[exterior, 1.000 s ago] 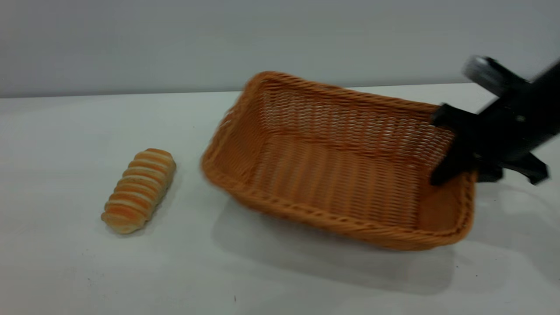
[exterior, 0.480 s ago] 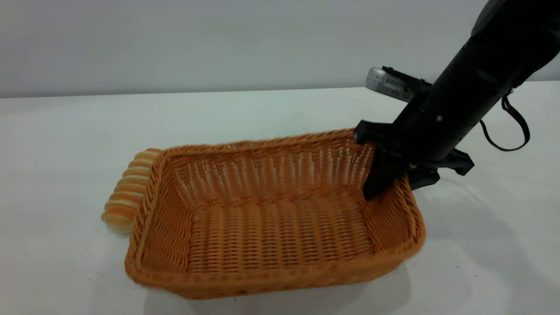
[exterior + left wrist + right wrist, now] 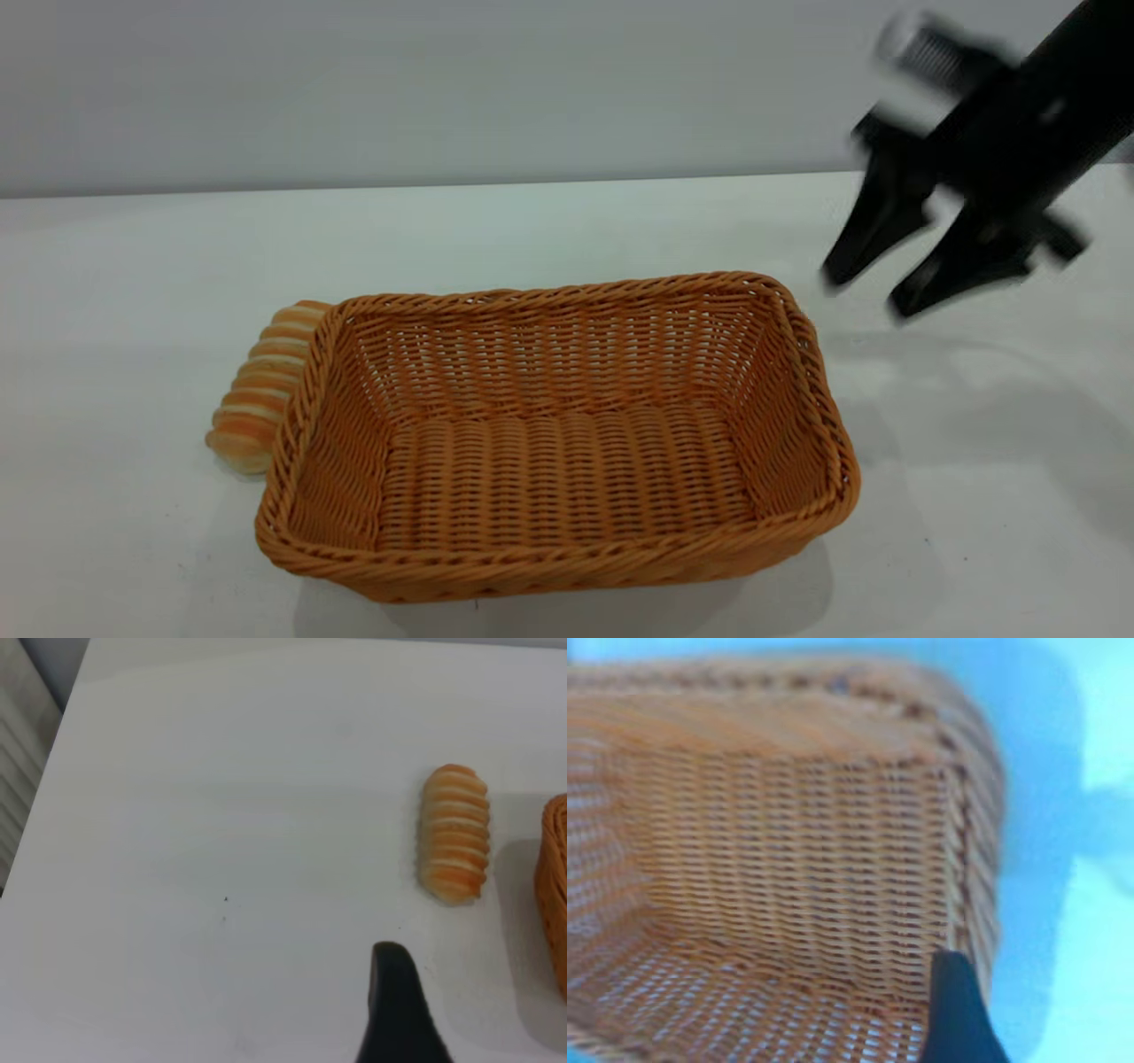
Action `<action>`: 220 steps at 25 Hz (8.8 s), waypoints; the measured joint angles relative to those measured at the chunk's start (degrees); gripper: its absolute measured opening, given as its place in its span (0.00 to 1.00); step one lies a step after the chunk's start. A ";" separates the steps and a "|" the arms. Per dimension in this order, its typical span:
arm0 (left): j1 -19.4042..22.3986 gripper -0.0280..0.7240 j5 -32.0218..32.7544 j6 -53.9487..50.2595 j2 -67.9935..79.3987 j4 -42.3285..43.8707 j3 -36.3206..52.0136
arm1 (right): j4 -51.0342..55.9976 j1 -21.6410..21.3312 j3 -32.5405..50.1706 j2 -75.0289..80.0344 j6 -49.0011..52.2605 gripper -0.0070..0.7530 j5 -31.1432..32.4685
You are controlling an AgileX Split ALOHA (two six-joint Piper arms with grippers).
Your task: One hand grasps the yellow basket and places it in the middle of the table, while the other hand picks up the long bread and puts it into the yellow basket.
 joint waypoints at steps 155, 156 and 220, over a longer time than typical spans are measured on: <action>-21.02 0.62 18.30 0.57 -11.69 6.69 -6.68 | -36.62 -1.84 35.46 -102.71 16.66 0.66 22.48; -21.02 0.62 18.30 0.57 -13.51 6.27 -5.42 | -37.49 -1.84 36.08 -103.71 16.44 0.66 22.43; -1.10 0.62 17.07 0.39 -25.04 1.55 8.71 | -42.01 -3.18 41.45 -116.62 16.74 0.66 19.67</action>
